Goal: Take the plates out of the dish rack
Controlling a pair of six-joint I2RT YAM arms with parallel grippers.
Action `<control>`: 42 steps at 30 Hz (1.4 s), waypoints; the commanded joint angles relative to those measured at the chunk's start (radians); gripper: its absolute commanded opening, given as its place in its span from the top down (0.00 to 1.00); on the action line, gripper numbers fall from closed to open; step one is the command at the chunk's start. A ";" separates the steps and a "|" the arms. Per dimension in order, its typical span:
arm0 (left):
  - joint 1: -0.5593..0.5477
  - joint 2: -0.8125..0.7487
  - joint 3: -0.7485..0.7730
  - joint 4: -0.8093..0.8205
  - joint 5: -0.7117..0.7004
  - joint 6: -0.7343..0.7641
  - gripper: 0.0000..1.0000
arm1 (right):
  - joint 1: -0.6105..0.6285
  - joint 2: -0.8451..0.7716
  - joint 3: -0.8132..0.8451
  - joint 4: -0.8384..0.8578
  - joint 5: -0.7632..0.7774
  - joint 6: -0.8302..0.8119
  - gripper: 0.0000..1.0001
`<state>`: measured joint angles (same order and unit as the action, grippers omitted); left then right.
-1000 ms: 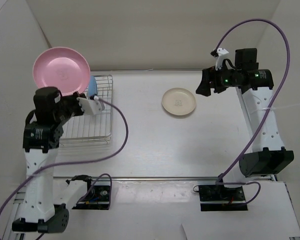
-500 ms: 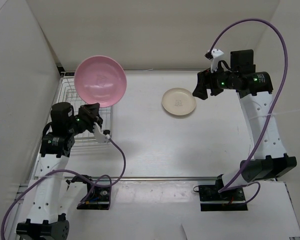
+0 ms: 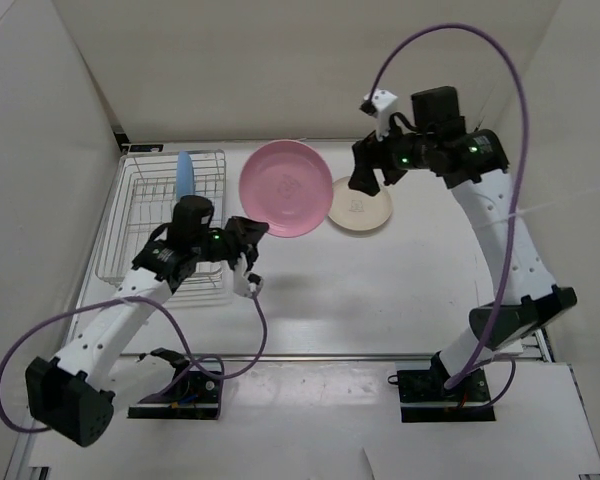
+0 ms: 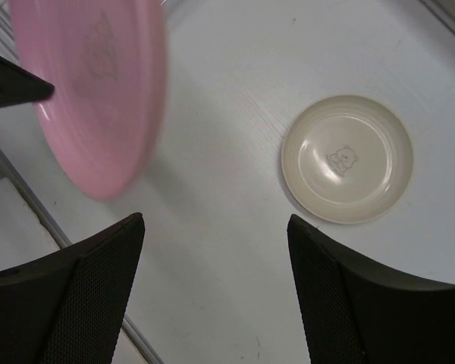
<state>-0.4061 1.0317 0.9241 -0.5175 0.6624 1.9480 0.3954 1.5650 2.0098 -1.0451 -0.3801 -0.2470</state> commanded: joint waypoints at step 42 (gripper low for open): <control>-0.376 0.252 0.375 0.218 -0.700 -0.880 0.23 | -0.203 0.116 -0.203 0.323 0.183 0.236 1.00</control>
<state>-0.7811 1.2900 1.1763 -0.3157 0.1345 1.2888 0.2642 1.6341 1.8153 -0.8104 -0.2008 -0.1097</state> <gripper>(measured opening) 0.754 0.082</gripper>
